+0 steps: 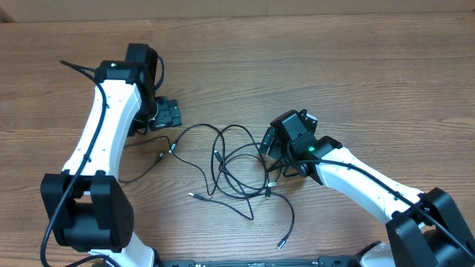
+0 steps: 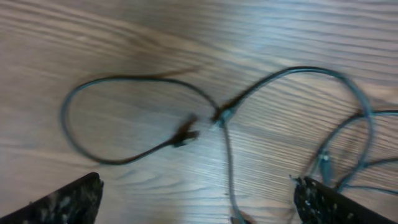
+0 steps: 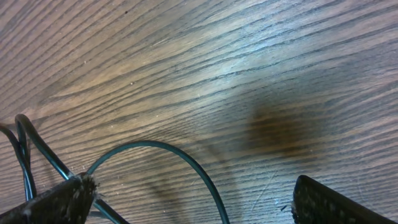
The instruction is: Untangle cables
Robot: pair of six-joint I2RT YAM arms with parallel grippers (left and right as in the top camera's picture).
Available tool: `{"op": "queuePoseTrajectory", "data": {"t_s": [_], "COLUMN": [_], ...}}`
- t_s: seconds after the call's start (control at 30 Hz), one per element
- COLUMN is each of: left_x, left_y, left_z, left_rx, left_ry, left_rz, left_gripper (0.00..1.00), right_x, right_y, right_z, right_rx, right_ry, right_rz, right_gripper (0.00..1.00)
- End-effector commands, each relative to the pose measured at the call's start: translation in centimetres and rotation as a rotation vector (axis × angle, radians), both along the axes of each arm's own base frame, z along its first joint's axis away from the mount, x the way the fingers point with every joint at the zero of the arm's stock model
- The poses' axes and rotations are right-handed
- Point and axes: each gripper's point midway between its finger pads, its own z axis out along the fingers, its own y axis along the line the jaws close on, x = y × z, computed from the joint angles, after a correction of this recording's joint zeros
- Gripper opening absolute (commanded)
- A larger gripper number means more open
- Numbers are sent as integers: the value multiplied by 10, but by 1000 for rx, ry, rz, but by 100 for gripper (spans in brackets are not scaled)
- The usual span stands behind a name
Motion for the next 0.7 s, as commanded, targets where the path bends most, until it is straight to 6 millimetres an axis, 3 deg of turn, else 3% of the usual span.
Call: {"op": "queuePoseTrajectory", "data": {"t_s": [0.0,0.13,0.27,0.47,0.53,0.67], "left_x": [4,0,-17,-47,-56,-76], "left_y": [-34,-60,-80,-84,-89,-99], "left_z": [34,67,79,57,48,25], "left_rx": [-268,-497,-643,-570,-566,-575], "left_ry": [-129,-224,-186,-47,-7,74], "left_rz": [-169,-267,-274,-334,-346,-362], "left_gripper": [96,96,96,96,95,95], "right_x": [3,2,1,-27,-38,-53], "right_y": [0,17,50,86,89,84], "right_z": [7,11,38,95,100,92], "right_rx": [-5,41,240,637,690,682], "right_ry": [-28,-25,-26,-39,-25,49], "right_rz": [13,165,429,783,832,836], "right_gripper": [100,100,100,100,100,100]}}
